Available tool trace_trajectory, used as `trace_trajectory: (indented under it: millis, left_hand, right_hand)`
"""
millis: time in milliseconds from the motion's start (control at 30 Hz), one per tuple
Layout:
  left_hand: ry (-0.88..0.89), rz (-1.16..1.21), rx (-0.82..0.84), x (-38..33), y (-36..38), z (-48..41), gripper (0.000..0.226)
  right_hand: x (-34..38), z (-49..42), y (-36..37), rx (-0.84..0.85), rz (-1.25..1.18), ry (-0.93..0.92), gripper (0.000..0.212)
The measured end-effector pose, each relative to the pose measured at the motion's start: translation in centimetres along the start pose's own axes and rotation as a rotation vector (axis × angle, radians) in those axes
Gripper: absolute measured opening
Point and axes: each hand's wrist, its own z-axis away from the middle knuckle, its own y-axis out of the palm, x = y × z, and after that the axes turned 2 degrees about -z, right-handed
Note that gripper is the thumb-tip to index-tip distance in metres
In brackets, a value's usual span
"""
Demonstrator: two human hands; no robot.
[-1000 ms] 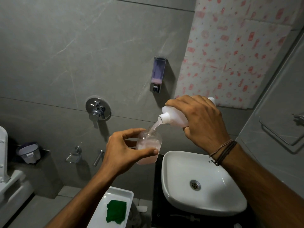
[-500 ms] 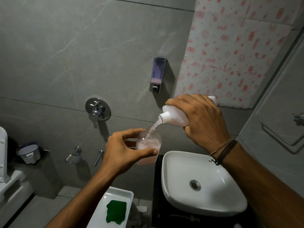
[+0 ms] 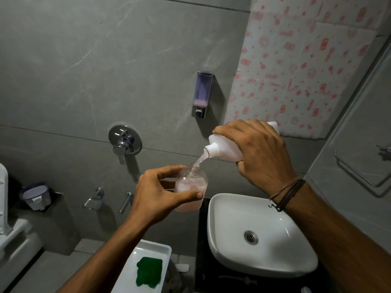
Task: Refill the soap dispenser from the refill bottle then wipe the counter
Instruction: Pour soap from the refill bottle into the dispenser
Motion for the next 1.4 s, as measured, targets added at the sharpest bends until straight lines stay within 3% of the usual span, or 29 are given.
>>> trace_trajectory:
  millis: [1400]
  left_hand:
    - [0.000, 0.013, 0.010, 0.4, 0.6, -0.7, 0.088]
  right_hand:
    - [-1.1, -0.4, 0.6, 0.017, 0.026, -0.017, 0.070]
